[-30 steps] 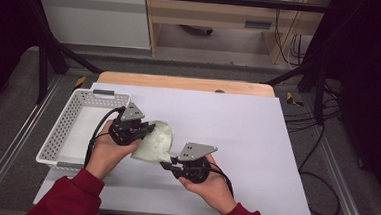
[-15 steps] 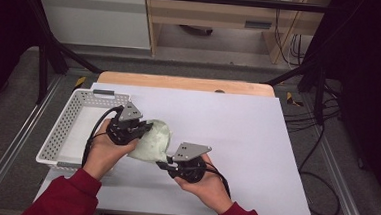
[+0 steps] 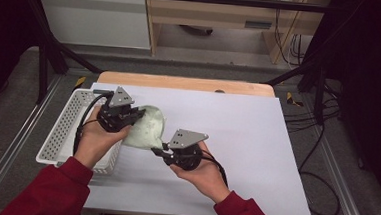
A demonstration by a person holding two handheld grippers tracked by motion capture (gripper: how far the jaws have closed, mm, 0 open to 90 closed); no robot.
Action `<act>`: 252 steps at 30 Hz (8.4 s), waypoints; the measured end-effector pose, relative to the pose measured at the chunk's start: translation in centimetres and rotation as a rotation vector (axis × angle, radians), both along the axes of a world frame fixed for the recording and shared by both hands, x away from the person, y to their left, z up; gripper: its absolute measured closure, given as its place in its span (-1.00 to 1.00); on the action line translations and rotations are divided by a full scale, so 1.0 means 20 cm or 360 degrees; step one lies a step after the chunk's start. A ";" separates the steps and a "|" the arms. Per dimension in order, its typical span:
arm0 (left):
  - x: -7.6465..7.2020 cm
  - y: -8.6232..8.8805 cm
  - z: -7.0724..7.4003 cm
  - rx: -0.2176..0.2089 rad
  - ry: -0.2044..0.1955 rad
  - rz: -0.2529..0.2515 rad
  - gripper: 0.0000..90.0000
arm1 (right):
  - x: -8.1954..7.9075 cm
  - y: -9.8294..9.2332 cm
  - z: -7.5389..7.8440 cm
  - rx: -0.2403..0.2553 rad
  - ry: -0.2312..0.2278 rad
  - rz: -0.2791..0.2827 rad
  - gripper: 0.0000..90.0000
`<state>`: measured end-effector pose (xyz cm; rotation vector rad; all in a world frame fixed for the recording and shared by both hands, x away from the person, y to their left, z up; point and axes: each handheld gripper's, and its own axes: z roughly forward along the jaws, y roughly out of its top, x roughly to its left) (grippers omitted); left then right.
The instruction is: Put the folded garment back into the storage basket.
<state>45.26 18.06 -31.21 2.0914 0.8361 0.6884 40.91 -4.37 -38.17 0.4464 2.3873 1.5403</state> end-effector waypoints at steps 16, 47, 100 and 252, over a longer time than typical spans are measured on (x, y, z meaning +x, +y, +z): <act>0.07 0.21 0.19 -0.0066 -0.0048 0.0065 0.89 | 0.15 0.16 0.14 0.0137 -0.0038 0.0008 0.77; 0.22 0.59 0.18 -0.0080 -0.0027 0.0238 0.89 | 0.37 0.64 0.16 0.0137 -0.0013 0.0093 0.77; 0.26 0.72 0.04 0.0025 0.0114 0.0317 0.88 | 0.38 0.86 -0.03 0.0076 0.0014 0.0134 0.77; -0.28 0.50 -0.34 -0.0272 0.0093 0.0441 -0.87 | 0.43 -0.71 0.27 0.0225 0.0119 -0.0661 -0.87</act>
